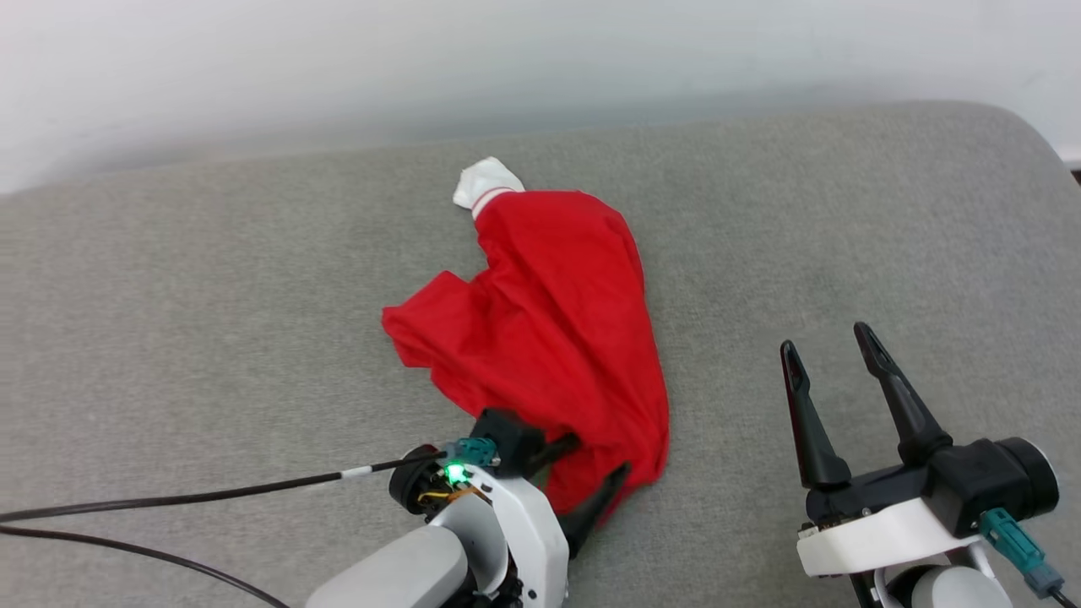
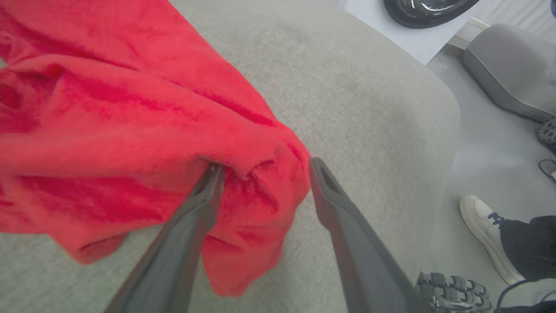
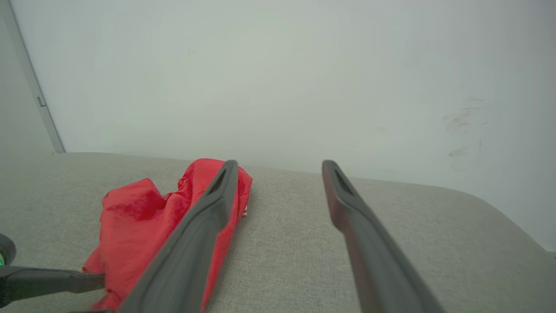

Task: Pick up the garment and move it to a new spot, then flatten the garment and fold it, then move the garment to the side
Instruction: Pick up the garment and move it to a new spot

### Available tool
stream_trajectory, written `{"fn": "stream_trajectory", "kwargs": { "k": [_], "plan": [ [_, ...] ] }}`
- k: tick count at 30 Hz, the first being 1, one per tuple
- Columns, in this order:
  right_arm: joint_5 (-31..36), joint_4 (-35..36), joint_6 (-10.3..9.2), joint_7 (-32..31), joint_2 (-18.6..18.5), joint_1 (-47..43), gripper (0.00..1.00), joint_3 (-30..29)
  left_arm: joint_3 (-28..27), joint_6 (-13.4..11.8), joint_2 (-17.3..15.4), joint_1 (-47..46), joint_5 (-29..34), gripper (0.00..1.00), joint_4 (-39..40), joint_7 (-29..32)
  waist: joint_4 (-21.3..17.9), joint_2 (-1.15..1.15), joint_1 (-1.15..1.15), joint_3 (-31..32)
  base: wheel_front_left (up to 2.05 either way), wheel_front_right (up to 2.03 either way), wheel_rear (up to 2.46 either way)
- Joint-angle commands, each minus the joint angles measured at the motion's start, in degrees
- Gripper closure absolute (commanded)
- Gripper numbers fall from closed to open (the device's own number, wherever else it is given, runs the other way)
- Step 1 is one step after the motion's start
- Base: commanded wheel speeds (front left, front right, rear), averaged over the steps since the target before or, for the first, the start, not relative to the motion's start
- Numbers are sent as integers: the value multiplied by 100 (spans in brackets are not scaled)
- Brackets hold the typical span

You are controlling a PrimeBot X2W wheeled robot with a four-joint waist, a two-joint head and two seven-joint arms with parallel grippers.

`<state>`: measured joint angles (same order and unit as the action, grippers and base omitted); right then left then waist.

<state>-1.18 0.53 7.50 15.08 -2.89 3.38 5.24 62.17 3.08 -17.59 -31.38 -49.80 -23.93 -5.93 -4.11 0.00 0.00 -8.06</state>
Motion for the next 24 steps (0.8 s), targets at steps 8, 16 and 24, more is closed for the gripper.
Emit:
{"fn": "stream_trajectory", "kwargs": {
  "k": [8,16,24],
  "plan": [
    [24,-130,-2,13,3,-192,0,8,-705,-346,-432,-40,101,0,544,-779,360,0,0,499,0,0,0],
    [-17,-125,-2,13,2,-318,0,35,-2489,-1118,-1121,758,775,0,1771,-928,453,0,0,649,0,0,0],
    [-35,-89,-2,14,3,-381,0,-1,-4174,-1093,-857,2663,1784,0,2864,-928,465,0,0,635,0,0,0]
  ]
}}
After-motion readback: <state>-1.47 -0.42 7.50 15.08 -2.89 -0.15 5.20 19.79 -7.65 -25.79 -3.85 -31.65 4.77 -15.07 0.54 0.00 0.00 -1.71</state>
